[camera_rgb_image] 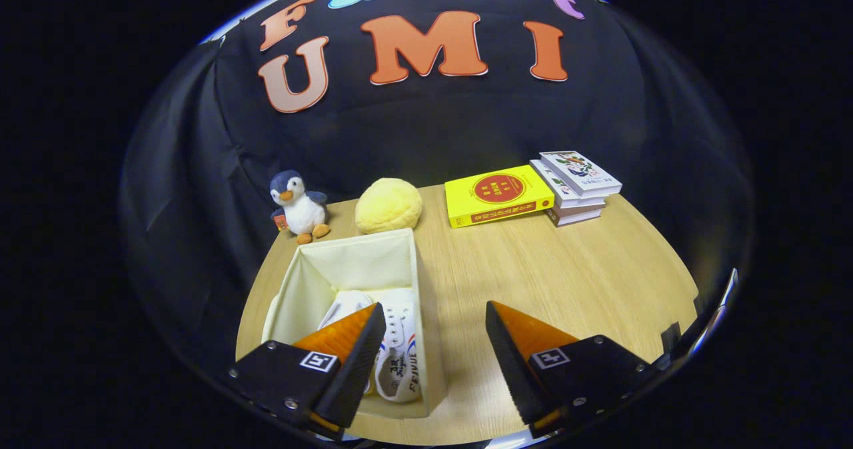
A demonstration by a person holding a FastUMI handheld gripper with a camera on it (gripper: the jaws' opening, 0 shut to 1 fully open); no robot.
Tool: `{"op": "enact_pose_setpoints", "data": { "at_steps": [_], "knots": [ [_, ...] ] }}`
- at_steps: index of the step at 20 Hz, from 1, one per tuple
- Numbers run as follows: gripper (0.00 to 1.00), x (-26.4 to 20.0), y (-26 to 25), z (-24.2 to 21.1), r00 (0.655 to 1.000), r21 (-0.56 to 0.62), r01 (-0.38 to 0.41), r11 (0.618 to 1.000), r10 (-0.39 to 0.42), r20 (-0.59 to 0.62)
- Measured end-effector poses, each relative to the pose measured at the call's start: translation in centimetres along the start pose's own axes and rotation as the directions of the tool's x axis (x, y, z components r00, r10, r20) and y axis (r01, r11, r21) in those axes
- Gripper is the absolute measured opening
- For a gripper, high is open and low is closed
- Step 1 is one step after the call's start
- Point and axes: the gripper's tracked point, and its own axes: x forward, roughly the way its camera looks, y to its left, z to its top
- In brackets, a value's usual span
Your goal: Open the storage box then place both shoes into the box .Put the left shoe in first, then the right shoe, with the right side of both shoes facing outward in a uniform manner.
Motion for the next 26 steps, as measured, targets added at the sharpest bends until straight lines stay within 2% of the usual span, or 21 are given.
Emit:
{"op": "enact_pose_setpoints", "data": {
  "at_steps": [2,9,13,21,26],
  "knots": [
    [0.98,-0.4,-2.5,0.8,1.000,0.011,0.017,1.000,-0.017,0.019],
    [0.98,-2.0,-11.8,3.4,0.995,0.054,0.059,0.997,-0.063,0.072],
    [0.98,-3.1,-16.7,5.8,0.991,0.082,0.043,0.996,-0.053,0.123],
    [0.99,-5.5,-25.8,10.5,0.970,0.073,0.039,0.997,-0.055,0.237],
    [0.99,-7.3,-29.4,13.4,0.946,0.072,0.049,0.996,-0.070,0.317]
  ]
}}
